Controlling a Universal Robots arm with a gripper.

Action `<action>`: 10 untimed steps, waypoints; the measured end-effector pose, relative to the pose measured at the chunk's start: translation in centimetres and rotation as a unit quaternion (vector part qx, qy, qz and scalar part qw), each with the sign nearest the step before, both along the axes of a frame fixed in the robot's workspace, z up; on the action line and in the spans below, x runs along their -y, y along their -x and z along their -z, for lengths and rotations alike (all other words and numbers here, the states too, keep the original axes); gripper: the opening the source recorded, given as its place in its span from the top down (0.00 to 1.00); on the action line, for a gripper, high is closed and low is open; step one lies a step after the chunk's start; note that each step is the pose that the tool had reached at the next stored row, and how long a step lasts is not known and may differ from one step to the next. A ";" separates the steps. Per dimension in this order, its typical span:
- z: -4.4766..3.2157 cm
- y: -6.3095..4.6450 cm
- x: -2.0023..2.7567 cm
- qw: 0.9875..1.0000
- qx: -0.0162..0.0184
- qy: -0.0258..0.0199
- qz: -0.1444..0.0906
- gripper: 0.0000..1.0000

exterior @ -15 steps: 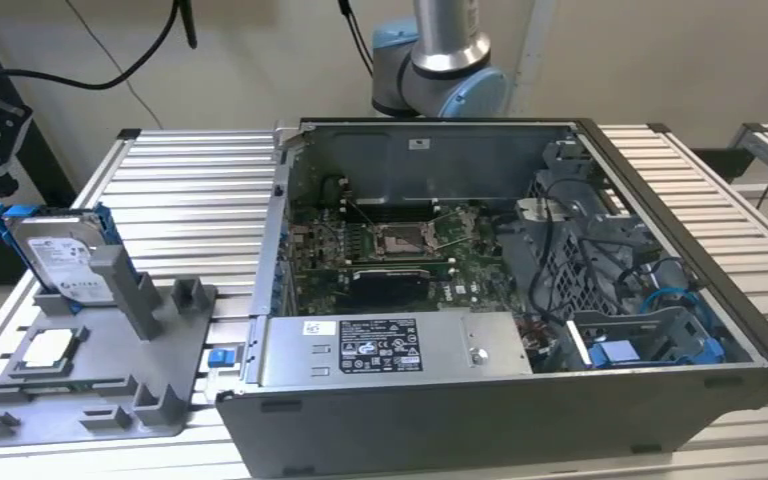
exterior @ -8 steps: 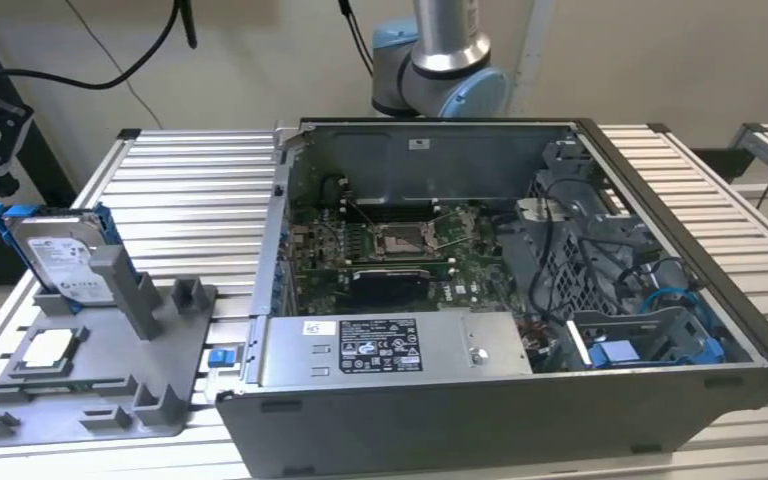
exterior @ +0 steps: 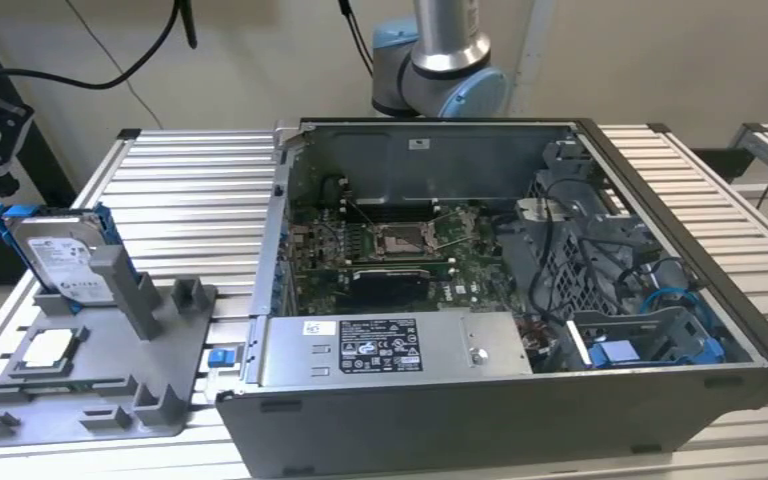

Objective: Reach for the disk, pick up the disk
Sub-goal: 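Pick up the disk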

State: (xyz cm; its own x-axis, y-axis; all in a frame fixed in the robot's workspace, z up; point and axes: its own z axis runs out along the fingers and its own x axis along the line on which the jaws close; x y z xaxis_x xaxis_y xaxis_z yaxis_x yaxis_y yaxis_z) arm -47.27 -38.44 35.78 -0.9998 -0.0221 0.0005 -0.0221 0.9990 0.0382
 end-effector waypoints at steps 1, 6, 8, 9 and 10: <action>0.00 0.0 0.00 1.000 0.000 0.000 -0.001 1.00; 0.00 0.0 0.00 1.000 0.000 0.000 -0.010 1.00; 0.00 0.0 0.00 1.000 0.000 0.000 -0.015 1.00; 0.00 0.0 0.00 1.000 0.000 0.000 -0.018 1.00; 0.00 0.0 0.00 1.000 0.000 0.000 -0.022 1.00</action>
